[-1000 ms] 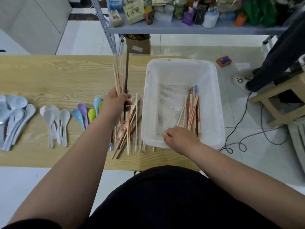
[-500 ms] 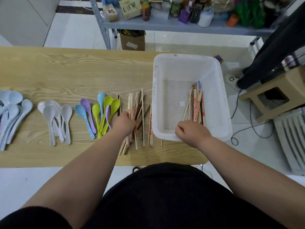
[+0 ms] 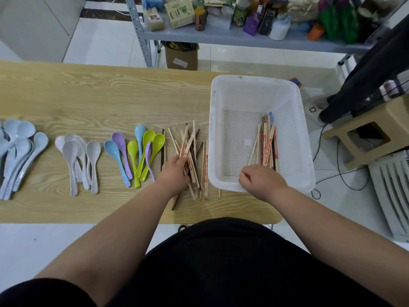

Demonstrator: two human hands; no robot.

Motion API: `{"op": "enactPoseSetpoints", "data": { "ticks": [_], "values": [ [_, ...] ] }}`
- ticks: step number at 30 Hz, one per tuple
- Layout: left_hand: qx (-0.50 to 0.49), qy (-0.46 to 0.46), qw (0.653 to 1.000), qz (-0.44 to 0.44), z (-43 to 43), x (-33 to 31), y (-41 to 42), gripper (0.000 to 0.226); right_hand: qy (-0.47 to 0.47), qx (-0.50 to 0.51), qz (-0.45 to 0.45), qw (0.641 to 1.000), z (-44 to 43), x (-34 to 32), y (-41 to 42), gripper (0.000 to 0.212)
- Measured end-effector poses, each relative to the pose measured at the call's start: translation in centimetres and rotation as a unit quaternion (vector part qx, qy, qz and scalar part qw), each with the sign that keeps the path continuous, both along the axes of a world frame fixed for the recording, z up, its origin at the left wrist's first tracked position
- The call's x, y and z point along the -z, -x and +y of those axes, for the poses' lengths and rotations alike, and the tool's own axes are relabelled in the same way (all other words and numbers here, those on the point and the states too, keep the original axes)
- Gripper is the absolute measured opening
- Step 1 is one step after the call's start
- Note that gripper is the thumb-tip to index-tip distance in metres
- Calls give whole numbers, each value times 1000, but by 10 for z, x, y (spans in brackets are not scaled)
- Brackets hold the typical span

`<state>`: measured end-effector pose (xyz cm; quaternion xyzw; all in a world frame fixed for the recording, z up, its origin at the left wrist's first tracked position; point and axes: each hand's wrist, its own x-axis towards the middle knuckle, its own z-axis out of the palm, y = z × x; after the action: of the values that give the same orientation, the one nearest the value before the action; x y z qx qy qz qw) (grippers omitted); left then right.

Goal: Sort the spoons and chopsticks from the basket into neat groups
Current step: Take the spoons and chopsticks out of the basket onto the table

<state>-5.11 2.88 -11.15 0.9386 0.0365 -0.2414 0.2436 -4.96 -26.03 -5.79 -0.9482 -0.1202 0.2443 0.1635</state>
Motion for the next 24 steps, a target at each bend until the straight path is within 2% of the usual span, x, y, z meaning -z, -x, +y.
{"op": "enactPoseSetpoints", "data": {
  "ticks": [8,12,14,17,18,20,24],
  "values": [
    [-42,4,999,-4,-2,-6,-12,64,-28,-47,3,999,-10,-1,-5,30],
    [-110,25,992,-51,-12,-17,-25,58,-35,-99,-81,991,-42,-9,-14,23],
    [-185,72,975,-98,-23,-28,-35,51,-26,-124,-130,983,-64,-13,-20,23],
    [-277,162,928,-188,-51,-53,-56,36,-28,-183,-209,960,-95,-13,-26,16],
    [-282,173,917,-223,-62,-62,-63,34,-35,-195,-230,953,-105,-12,-26,14],
    [-254,176,917,-253,-87,-73,-74,33,-43,-207,-250,945,-121,-10,-26,12],
    [-146,164,964,-152,-148,-66,-86,27,-65,-199,-253,944,-141,-1,-25,14]
  ]
}}
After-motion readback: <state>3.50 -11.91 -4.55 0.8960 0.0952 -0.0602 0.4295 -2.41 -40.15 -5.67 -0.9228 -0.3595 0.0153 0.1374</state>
